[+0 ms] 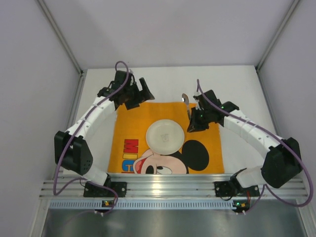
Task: Set the dinner table for one person
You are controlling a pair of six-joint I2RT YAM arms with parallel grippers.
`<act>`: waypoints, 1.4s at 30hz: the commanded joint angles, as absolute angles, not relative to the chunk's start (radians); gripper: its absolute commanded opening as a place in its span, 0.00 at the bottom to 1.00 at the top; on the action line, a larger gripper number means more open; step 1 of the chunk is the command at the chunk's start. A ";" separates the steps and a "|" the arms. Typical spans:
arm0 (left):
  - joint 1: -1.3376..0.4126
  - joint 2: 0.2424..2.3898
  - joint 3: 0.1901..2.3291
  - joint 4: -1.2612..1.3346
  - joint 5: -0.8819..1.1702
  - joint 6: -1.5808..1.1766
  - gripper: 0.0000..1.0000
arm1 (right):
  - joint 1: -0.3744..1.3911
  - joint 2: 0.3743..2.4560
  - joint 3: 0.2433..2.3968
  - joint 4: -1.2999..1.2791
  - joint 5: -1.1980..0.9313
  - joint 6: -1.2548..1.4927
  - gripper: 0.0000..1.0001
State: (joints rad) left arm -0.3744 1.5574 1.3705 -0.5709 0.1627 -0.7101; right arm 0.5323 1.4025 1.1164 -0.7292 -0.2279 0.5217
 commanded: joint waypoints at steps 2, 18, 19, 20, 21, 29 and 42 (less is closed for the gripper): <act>-0.321 1.531 1.364 -0.606 0.140 -0.657 0.98 | 0.526 1.304 1.043 -0.738 -0.219 0.563 0.00; -0.301 1.646 1.425 -0.601 0.158 -0.626 0.98 | 0.557 1.256 0.790 -0.675 -0.288 0.658 0.00; -0.301 1.654 1.425 -0.601 0.158 -0.626 0.98 | 0.558 1.264 0.782 -0.666 -0.299 0.660 0.00; -0.299 1.658 1.425 -0.600 0.160 -0.626 0.98 | 0.566 1.267 0.770 -0.652 -0.311 0.660 0.00; -0.298 1.661 1.425 -0.600 0.161 -0.623 0.98 | 0.569 1.272 0.766 -0.641 -0.321 0.658 0.00; -0.287 1.710 1.443 -0.601 0.167 -0.606 0.97 | 0.618 1.310 0.753 -0.597 -0.402 0.666 0.26; -0.226 1.789 1.509 -0.578 0.169 -0.571 0.97 | 0.663 1.319 0.785 -0.653 -0.390 0.669 0.60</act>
